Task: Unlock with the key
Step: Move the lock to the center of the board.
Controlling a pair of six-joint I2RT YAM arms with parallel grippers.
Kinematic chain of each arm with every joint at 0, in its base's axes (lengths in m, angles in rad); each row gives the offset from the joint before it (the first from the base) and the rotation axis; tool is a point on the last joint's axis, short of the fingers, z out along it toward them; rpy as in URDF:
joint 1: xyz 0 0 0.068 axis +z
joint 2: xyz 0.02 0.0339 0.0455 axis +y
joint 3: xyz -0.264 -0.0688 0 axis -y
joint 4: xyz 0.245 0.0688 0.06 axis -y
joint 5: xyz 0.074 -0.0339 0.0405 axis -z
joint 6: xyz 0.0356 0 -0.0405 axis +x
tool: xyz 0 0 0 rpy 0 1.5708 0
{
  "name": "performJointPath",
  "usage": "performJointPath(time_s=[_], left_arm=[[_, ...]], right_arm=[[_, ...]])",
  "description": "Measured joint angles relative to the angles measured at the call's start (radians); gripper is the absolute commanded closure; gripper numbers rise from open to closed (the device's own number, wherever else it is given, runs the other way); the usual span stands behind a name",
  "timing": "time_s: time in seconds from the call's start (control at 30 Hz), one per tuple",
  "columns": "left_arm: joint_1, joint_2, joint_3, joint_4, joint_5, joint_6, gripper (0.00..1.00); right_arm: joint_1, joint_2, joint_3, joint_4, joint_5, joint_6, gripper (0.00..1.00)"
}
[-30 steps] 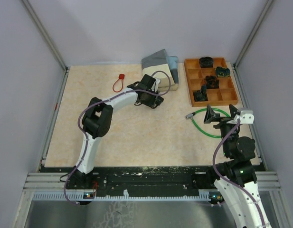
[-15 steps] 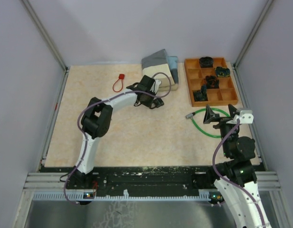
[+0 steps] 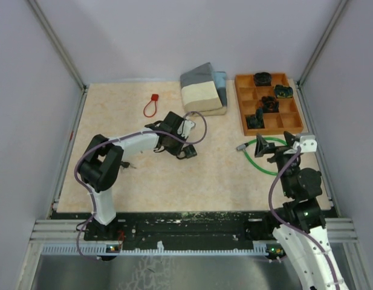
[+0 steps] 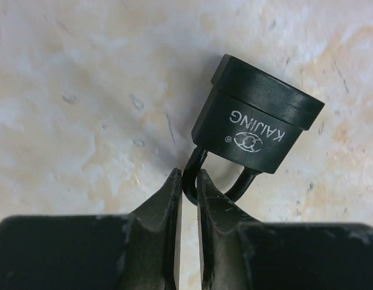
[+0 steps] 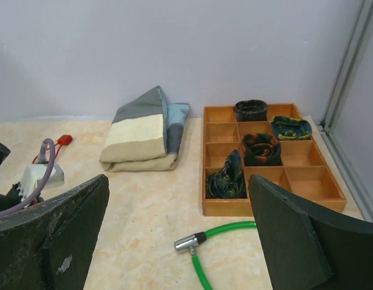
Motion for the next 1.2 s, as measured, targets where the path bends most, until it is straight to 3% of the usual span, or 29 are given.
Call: performJointPath(time_s=[0.33,0.83,1.03,1.2], left_arm=[[-0.003,-0.093,-0.130,0.041,-0.047,-0.062,0.45],[0.032,-0.113,-0.150,0.097,-0.215,-0.193,0.37],[0.066,-0.113,-0.102,0.152,-0.206,-0.219,0.31],[0.126,-0.152,-0.151,0.228,-0.127,-0.273,0.24]], right_arm=[[0.000,0.254,0.073,-0.035,-0.203,0.084,0.03],[0.049,0.711,0.070,0.195,-0.465,0.203,0.02],[0.146,0.882,0.134,0.184,-0.478,0.176,0.02],[0.240,1.043,0.272,0.104,-0.458,0.098,0.02]])
